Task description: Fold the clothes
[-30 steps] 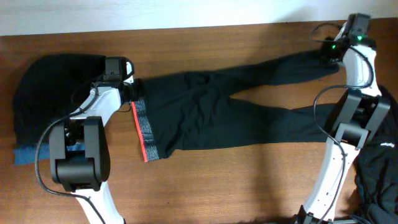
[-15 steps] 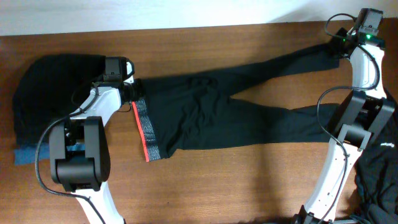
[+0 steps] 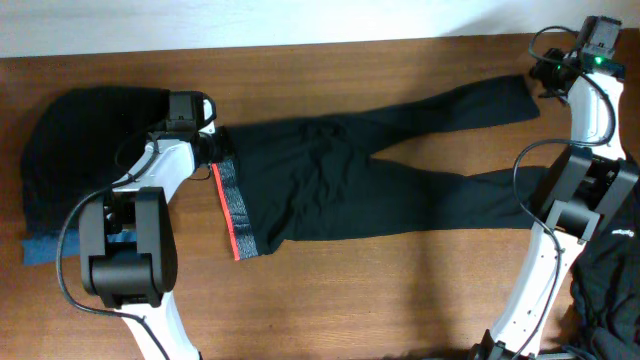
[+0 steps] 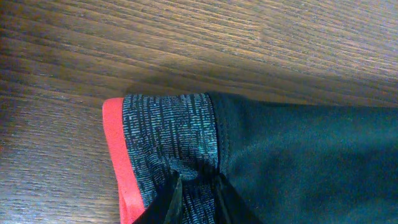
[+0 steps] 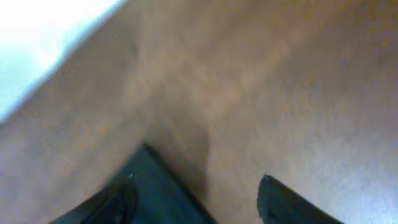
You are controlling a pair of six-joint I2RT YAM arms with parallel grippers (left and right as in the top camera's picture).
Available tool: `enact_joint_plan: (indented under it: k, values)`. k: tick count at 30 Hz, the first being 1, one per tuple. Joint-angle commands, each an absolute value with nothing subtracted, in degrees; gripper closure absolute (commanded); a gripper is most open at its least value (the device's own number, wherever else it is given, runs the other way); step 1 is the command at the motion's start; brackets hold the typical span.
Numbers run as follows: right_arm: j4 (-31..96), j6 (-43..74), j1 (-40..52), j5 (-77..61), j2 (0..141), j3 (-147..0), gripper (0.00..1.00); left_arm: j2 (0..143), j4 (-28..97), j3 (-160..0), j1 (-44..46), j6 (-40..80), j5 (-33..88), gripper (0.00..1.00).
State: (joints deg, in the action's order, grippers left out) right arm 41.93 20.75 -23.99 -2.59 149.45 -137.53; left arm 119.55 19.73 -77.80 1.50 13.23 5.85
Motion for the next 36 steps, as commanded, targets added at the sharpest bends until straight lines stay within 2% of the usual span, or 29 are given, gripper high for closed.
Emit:
enact_joint_plan:
  k: [1, 2, 4, 9, 15, 18, 19, 20, 23, 24, 26, 27, 28, 36]
  values:
    - [47.2, 19.7, -24.4, -2.8, 149.3, -138.6, 0.28, 123.0, 21.7, -76.0, 1.5, 13.2, 6.3, 0.82]
    - [50.0, 19.2, -24.5, -2.9, 149.3, -138.6, 0.23, 123.0, 21.7, -76.0, 1.5, 13.2, 6.3, 0.82]
    - [54.6, 16.3, -24.5, -3.2, 149.3, -138.6, 0.21, 123.0, 21.7, -76.0, 1.5, 13.2, 6.3, 0.82]
    - [60.2, 10.1, -24.4, -3.2, 149.3, -138.3, 0.2, 123.0, 21.7, -76.0, 1.5, 13.2, 6.3, 0.82]
    - [60.0, 9.6, -24.4, -3.9, 149.3, -138.2, 0.2, 123.0, 21.7, -76.0, 1.5, 13.2, 6.2, 0.81]
    - [59.9, 9.6, -24.4, -4.7, 149.4, -138.2, 0.3, 123.0, 21.7, -76.0, 1.5, 13.2, 6.2, 0.81]
    - [59.9, 9.6, -24.4, -4.7, 149.4, -138.2, 0.38, 123.0, 21.7, -76.0, 1.5, 13.2, 6.2, 0.81]
    - [59.9, 9.6, -24.3, -4.7, 149.4, -138.2, 0.5, 123.0, 21.7, -76.0, 1.5, 13.2, 6.2, 0.81]
    - [59.9, 9.6, -24.3, -4.7, 149.4, -138.2, 0.53, 123.0, 21.7, -76.0, 1.5, 13.2, 6.2, 0.81]
    - [59.9, 9.6, -24.3, -4.7, 149.4, -138.2, 0.57, 123.0, 21.7, -76.0, 1.5, 13.2, 6.2, 0.81]
    - [59.9, 9.6, -24.3, -4.7, 149.4, -138.2, 0.73, 123.0, 21.7, -76.0, 1.5, 13.2, 6.2, 0.81]
    - [59.9, 9.6, -24.3, -4.7, 149.4, -138.2, 0.87, 123.0, 21.7, -76.0, 1.5, 13.2, 6.2, 0.81]
    - [60.0, 9.6, -24.3, -4.7, 149.4, -138.2, 0.95, 123.0, 21.7, -76.0, 1.5, 13.2, 6.2, 0.81]
    - [60.6, 9.6, -24.2, -5.9, 149.2, -138.3, 0.96, 123.0, 21.7, -76.0, 1.5, 13.2, 6.2, 0.82]
